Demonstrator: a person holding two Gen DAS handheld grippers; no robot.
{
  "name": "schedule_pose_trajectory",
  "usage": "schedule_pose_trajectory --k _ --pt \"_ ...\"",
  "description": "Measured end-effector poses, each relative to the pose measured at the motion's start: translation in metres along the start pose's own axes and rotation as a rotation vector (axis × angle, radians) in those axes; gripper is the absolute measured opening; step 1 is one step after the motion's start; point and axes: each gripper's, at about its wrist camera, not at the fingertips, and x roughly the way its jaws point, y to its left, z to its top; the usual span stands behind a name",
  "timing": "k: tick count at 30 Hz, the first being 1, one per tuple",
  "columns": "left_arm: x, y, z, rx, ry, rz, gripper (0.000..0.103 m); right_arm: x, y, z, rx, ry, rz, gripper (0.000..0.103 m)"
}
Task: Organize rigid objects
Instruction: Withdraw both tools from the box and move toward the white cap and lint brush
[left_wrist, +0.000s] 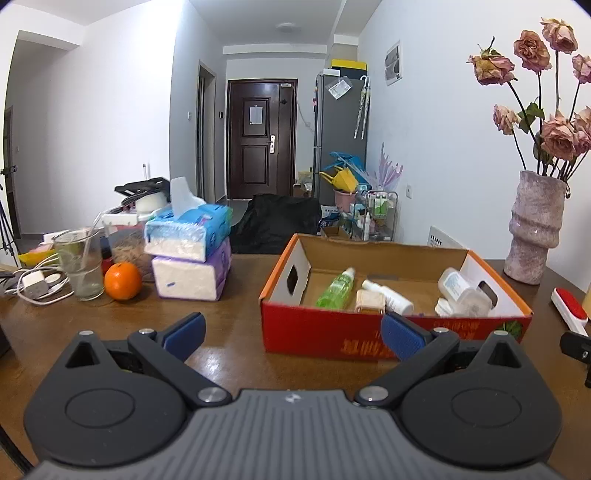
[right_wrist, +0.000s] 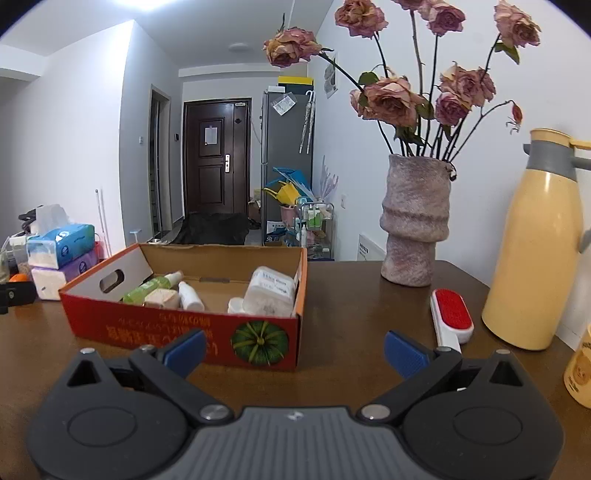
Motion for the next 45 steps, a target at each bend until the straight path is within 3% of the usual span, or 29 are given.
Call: schedule_pose_trajectory --k 14,29,45 --pt "-0.052 0.010 -0.021 0.008 0.001 -0.011 0.103 -0.053 -0.012 -0.024 -0.027 -0.032 -0.015 0.103" --pt "-0.087 0.055 -0.037 -0.007 0.024 0.090 0.103 -0.078 -0.044 -0.045 -0.023 -0.027 -0.073 0.103" --pt "-0.112 0.080 -0.050 -0.104 0.014 0.207 0.103 -0.094 -0.057 -0.052 0.016 -0.033 -0.133 0.103"
